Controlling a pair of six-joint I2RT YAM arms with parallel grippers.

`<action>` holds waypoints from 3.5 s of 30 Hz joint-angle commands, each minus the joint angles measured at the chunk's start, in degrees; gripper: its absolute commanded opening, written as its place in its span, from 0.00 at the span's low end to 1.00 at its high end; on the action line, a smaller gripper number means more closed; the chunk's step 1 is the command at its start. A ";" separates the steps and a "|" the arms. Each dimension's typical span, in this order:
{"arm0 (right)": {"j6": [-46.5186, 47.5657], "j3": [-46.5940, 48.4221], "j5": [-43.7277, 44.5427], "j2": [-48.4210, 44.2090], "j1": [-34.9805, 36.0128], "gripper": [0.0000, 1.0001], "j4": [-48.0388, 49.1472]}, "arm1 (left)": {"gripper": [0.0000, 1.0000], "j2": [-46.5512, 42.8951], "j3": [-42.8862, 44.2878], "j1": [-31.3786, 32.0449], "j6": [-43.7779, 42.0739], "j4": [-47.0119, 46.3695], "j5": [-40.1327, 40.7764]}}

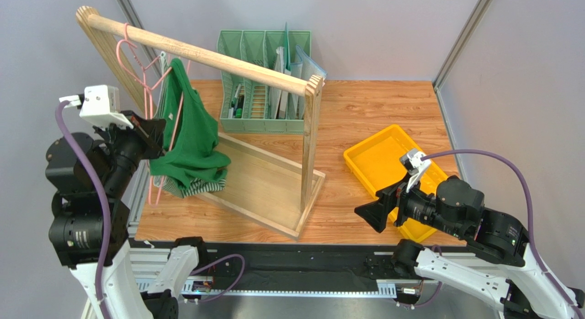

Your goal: Remove the tank top from the hanger

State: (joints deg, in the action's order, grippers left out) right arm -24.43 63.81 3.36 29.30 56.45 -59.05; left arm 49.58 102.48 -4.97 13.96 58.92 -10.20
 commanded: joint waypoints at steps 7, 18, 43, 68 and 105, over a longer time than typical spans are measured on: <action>6.14 4.91 -11.52 3.30 0.16 1.00 1.22 | 0.00 -10.37 -7.20 -0.30 7.40 -4.25 -14.94; 7.73 15.89 -24.53 14.19 2.17 1.00 4.98 | 0.00 -18.38 -11.67 -0.04 8.89 0.06 -19.07; 20.45 47.97 29.94 57.08 34.52 0.89 23.98 | 0.00 -26.64 -12.48 7.17 7.40 3.75 -13.72; 25.22 62.14 34.27 73.88 27.40 0.57 27.67 | 0.00 -31.04 -11.07 16.40 4.76 6.65 -6.85; 29.34 63.28 45.59 75.03 23.27 0.00 28.11 | 0.00 -33.06 -12.56 19.91 0.55 6.83 -6.15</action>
State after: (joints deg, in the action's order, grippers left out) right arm 2.55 123.52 43.51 104.18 81.06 -32.69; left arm 17.72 89.80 14.41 16.36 68.82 -15.38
